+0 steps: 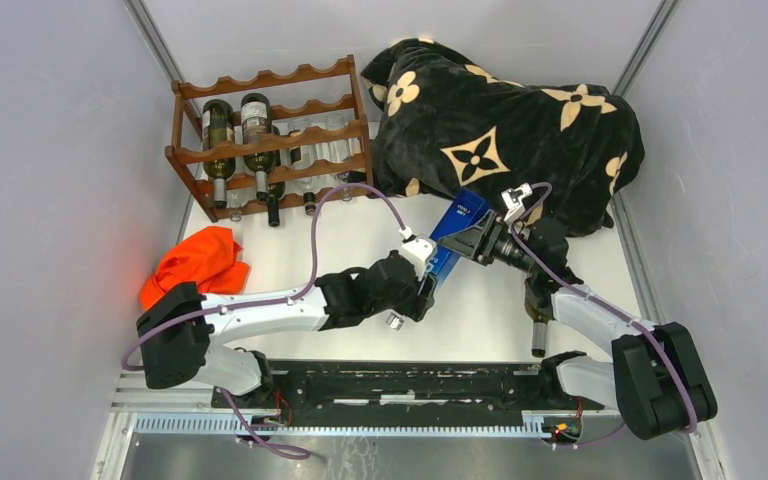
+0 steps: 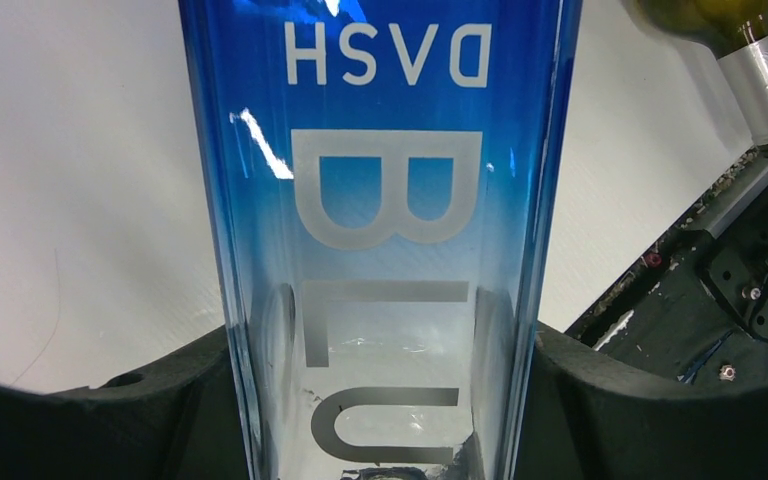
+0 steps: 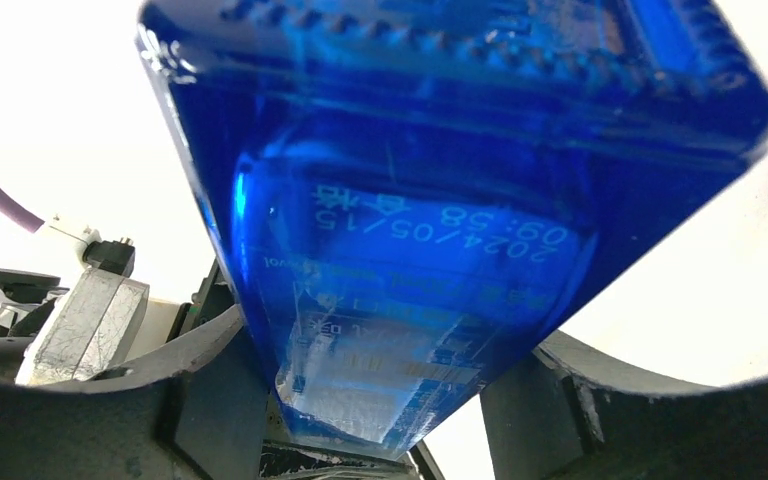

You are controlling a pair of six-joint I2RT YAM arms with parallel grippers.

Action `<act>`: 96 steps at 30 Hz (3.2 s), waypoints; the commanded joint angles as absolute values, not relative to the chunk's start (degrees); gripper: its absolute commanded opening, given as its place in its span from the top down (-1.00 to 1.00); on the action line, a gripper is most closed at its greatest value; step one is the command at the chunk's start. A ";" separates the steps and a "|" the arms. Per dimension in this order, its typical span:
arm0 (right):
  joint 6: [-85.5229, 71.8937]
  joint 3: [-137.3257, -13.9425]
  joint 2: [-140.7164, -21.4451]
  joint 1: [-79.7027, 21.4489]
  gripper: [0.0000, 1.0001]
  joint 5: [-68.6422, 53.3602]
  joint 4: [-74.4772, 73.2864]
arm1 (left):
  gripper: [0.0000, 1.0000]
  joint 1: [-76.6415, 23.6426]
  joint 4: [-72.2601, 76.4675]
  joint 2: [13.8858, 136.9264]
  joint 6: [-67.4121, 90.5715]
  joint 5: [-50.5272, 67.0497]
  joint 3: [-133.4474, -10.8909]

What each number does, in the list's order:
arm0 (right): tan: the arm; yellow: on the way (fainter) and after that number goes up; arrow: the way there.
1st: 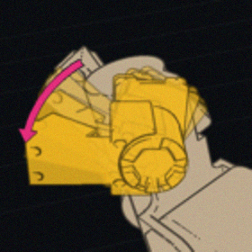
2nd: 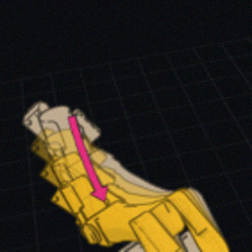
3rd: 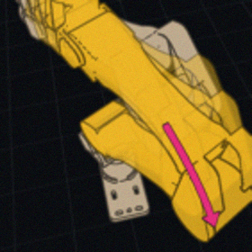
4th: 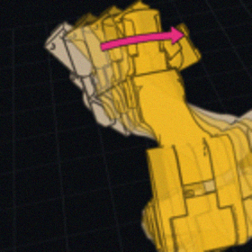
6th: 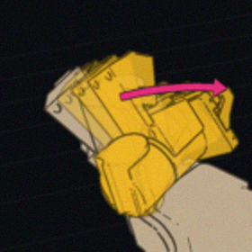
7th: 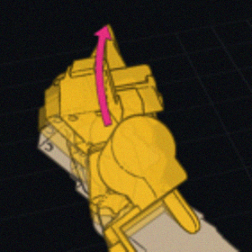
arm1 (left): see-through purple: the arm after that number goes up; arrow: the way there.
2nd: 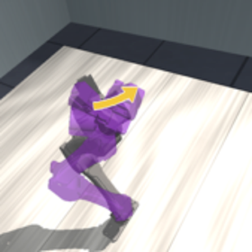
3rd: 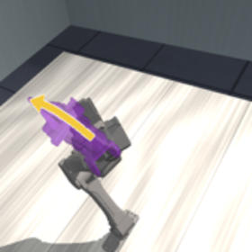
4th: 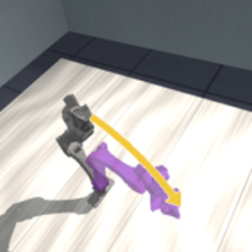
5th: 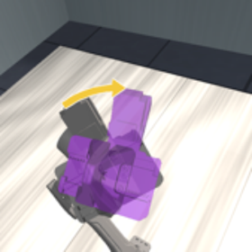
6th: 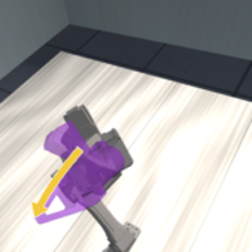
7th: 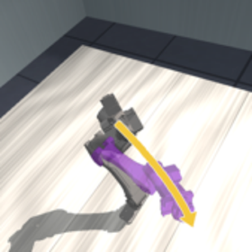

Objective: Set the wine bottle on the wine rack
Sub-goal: Pick up the wine bottle from the center of the board.

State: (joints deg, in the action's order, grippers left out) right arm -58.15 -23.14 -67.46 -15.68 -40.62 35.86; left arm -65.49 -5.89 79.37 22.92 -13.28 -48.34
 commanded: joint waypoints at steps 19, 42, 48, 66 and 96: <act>-68.51 -18.16 -66.83 -11.76 1.00 -42.10 50.87 | -1.00 -70.00 14.41 73.53 29.75 -24.96 -43.86; -74.58 -16.66 -68.09 -9.04 1.00 -43.55 55.32 | -0.96 -77.34 22.89 76.20 35.35 -38.10 -37.36; -75.86 -16.22 -68.38 -8.14 1.00 -44.38 56.66 | -0.85 -77.61 26.30 77.44 35.68 -37.48 -35.55; -75.99 -16.11 -68.46 -8.17 0.94 -44.60 56.33 | 0.46 -77.50 25.47 81.67 33.75 -37.52 -38.23; -56.16 -21.56 -65.01 -8.09 -0.96 -47.40 44.63 | 0.96 -74.93 -5.26 49.86 31.63 -49.74 -36.80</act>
State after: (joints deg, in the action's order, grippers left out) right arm -61.80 -18.79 -66.41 -8.23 -46.72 44.75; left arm -75.96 -2.66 58.13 31.40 -41.47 -31.31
